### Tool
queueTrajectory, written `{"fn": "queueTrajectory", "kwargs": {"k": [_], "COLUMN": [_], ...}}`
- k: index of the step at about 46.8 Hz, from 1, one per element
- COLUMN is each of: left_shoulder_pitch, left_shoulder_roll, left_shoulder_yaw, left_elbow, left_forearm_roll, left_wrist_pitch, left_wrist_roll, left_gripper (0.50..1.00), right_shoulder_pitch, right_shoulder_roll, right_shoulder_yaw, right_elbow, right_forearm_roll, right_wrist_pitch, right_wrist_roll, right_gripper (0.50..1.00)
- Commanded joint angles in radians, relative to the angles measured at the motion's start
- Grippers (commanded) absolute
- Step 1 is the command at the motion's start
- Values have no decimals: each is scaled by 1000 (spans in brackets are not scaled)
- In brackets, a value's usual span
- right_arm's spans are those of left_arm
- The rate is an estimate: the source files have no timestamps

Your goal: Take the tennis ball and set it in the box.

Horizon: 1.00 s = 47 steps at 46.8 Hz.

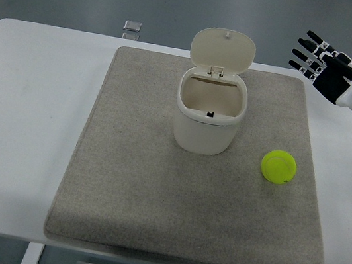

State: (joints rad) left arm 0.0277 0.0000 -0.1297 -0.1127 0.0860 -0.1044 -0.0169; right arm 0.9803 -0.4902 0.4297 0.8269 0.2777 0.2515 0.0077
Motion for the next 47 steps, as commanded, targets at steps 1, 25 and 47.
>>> {"fn": "queueTrajectory", "kwargs": {"k": [1,25,47], "left_shoulder_pitch": [0,0,0], "left_shoulder_roll": [0,0,0], "left_shoulder_yaw": [-4,-2,-2], "left_elbow": [-1,-1,-1], "left_forearm_roll": [0,0,0], "left_wrist_pitch": [0,0,0], "left_wrist_roll": [0,0,0], "left_gripper": [992,992,992], "right_shoulder_pitch": [1,6,5], "right_shoulder_roll": [-7,-4,-36], "right_shoulder_yaw": [-2,3,0], "right_elbow": [-2,-5,-5], "right_forearm_roll": [-2,-48,-89], "right_wrist_pitch": [0,22,100], "right_wrist_roll": [0,8,6], "right_gripper": [919,917,919]}}
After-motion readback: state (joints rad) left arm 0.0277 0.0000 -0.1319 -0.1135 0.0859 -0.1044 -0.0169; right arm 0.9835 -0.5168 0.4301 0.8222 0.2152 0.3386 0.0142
